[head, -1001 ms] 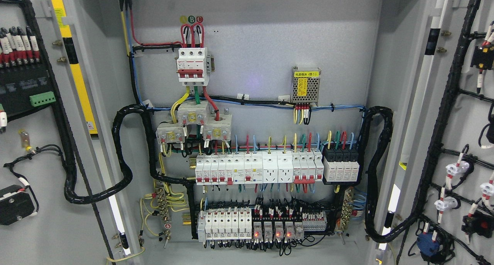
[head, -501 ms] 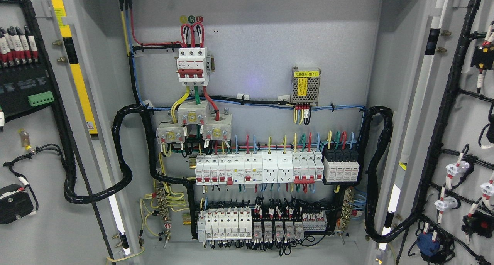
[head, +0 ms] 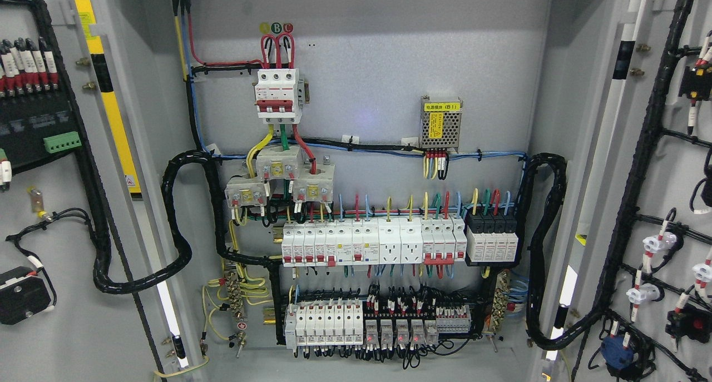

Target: Open door with both hands

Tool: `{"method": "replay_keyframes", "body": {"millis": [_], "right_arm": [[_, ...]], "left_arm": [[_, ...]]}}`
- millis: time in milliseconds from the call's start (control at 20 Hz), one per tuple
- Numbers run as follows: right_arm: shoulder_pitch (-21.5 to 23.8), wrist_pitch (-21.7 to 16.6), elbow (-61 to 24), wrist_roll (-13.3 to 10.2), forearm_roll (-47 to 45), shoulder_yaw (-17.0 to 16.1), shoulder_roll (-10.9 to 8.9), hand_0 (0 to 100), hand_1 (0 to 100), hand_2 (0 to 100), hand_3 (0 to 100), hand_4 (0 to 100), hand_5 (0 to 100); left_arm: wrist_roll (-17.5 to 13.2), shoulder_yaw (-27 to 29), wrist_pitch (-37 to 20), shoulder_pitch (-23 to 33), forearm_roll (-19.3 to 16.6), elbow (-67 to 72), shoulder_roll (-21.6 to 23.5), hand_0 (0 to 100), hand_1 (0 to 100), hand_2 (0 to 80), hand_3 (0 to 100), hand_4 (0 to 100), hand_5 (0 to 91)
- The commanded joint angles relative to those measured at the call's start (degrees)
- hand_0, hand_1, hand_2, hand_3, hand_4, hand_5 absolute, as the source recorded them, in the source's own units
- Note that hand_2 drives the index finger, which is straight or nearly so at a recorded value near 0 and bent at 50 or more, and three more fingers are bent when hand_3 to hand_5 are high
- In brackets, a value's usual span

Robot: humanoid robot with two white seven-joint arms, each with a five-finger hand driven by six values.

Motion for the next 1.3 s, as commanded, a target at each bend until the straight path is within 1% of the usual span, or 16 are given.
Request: {"method": "replay_keyframes", "body": {"millis": [0, 200, 300, 350, 401, 451, 601, 651, 751, 801, 901, 1001, 1101, 1151, 1202, 1252], "right_arm": [[0.41, 0.11, 0.59, -0.30, 0.13, 7.93, -0.57, 22, 0, 0, 0, 0, 0], [1.11, 0.64, 3.57, -0.30, 1.00, 12.59, -0.22, 22, 0, 0, 0, 0, 0], [1.64, 0.64, 6.64, -0.30, 1.18, 16.19, 0.04, 22, 0, 0, 0, 0, 0], [1.90, 0.64, 8.40, -0.30, 1.36, 17.68, 0.05, 22, 0, 0, 0, 0, 0], [1.90, 0.55, 10.33, -0.21, 2.14, 18.74, 0.05, 22, 0, 0, 0, 0, 0], [1.90, 0.47, 12.96, -0.30, 3.63, 19.97, 0.31, 22, 0, 0, 0, 0, 0], [1.90, 0.02, 20.79, -0.12, 10.22, 22.09, 2.33, 22, 0, 0, 0, 0, 0], [1.90, -0.15, 23.25, 0.14, 12.15, 22.70, 3.29, 22, 0, 0, 0, 0, 0], [1.90, -0.15, 27.56, 0.93, 14.27, 24.11, 4.70, 22, 0, 0, 0, 0, 0], [1.90, -0.15, 29.41, 1.11, 14.37, 24.64, 5.23, 22, 0, 0, 0, 0, 0], [1.73, -0.15, 33.88, 1.11, 14.54, 26.13, 6.19, 22, 0, 0, 0, 0, 0], [1.55, -0.15, 38.45, 1.11, 14.80, 28.15, 6.64, 22, 0, 0, 0, 0, 0], [1.47, 0.37, 43.37, 0.23, 15.33, 30.96, 6.72, 22, 0, 0, 0, 0, 0], [1.38, 0.46, 46.01, 0.23, 15.68, 31.58, 6.72, 22, 0, 0, 0, 0, 0], [1.12, 0.46, 49.78, 0.23, 15.68, 32.28, 7.16, 22, 0, 0, 0, 0, 0], [0.50, 0.38, 53.64, 0.32, 15.77, 32.98, 8.03, 22, 0, 0, 0, 0, 0]], "left_arm": [[0.19, -0.56, 0.22, 1.75, -0.32, -7.83, -4.03, 0, 0, 0.0, 0, 0, 0.0], [0.19, -2.75, -0.31, 4.74, -0.85, -9.85, -7.10, 0, 0, 0.0, 0, 0, 0.0], [0.36, -4.07, -0.39, 5.62, -1.90, -10.55, -8.77, 0, 0, 0.0, 0, 0, 0.0], [0.54, -5.21, -0.48, 5.71, -3.21, -10.56, -9.65, 0, 0, 0.0, 0, 0, 0.0], [0.72, -7.14, -0.57, 6.15, -5.57, -10.47, -10.70, 0, 0, 0.0, 0, 0, 0.0], [1.33, -9.33, -1.44, 6.85, -8.82, -10.12, -12.02, 0, 0, 0.0, 0, 0, 0.0], [3.26, -16.53, -6.53, 8.26, -18.14, -7.14, -15.54, 0, 0, 0.0, 0, 0, 0.0], [3.88, -19.00, -7.94, 8.44, -20.51, -4.78, -16.33, 0, 0, 0.0, 0, 0, 0.0], [4.93, -23.48, -9.96, 8.26, -23.51, 2.50, -18.09, 0, 0, 0.0, 0, 0, 0.0], [5.37, -24.98, -11.54, 7.65, -24.66, 7.85, -19.14, 0, 0, 0.0, 0, 0, 0.0], [5.46, -25.87, -14.27, 4.33, -25.37, 18.49, -21.42, 0, 0, 0.0, 0, 0, 0.0], [5.46, -25.44, -14.63, 0.20, -25.37, 30.87, -23.71, 0, 0, 0.0, 0, 0, 0.0], [5.46, -25.44, -14.72, -3.32, -25.28, 42.22, -24.68, 0, 0, 0.0, 0, 0, 0.0], [5.46, -25.52, -14.72, -5.25, -25.28, 48.53, -25.56, 0, 0, 0.0, 0, 0, 0.0], [5.46, -25.61, -14.63, -7.71, -25.28, 55.21, -26.09, 0, 0, 0.0, 0, 0, 0.0], [5.46, -25.61, -14.55, -9.73, -25.37, 61.28, -26.35, 0, 0, 0.0, 0, 0, 0.0]]}}
